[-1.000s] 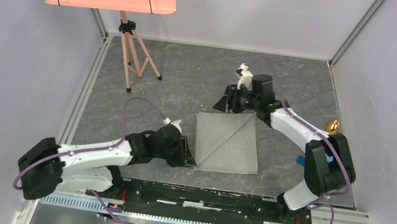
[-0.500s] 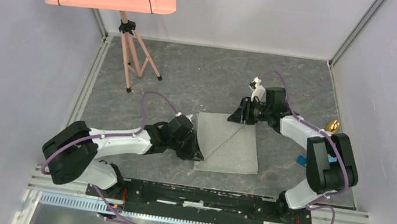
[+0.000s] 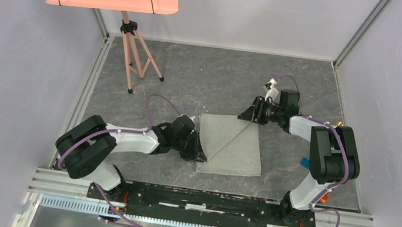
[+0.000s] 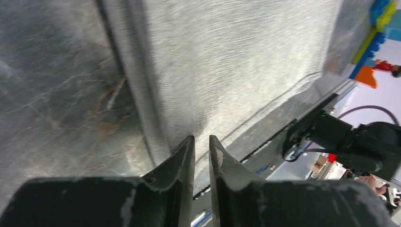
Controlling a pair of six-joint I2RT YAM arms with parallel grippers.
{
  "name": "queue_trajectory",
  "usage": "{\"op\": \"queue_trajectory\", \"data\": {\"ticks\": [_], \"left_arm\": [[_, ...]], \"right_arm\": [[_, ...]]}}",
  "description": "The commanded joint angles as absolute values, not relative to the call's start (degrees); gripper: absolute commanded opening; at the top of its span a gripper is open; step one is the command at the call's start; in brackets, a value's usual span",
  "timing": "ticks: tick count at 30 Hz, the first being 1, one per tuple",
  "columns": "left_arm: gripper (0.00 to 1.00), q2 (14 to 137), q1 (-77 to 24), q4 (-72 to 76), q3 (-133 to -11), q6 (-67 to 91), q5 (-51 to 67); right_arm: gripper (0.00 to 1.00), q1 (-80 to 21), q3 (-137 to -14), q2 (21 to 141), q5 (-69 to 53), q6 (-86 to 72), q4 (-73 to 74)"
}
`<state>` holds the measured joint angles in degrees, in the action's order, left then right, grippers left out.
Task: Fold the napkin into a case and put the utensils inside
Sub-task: Smooth out the upper triangle-folded napkin at the center of the board.
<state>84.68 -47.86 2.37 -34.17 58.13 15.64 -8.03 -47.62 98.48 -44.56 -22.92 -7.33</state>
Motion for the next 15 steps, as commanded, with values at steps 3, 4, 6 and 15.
{"op": "queue_trajectory", "data": {"ticks": [3, 4, 6, 15], "left_arm": [[0.23, 87.0, -47.7, 9.5, -27.1, 57.3, 16.8], [0.23, 87.4, -47.8, 10.9, -25.8, 57.7, 17.2], [0.22, 88.2, -47.9, 13.4, -23.5, 58.2, 17.9], [0.23, 81.8, -49.2, 11.5, -22.9, 57.5, 19.1]], "right_arm": [[0.49, -5.7, -47.7, 100.5, -44.2, -22.8, -12.3], [0.49, -5.4, -47.9, 101.6, -44.5, -22.8, -13.2], [0.49, -4.6, -48.2, 103.8, -44.4, -22.9, -14.4], [0.49, -4.5, -51.5, 103.6, -41.5, -19.1, -7.3]]}}
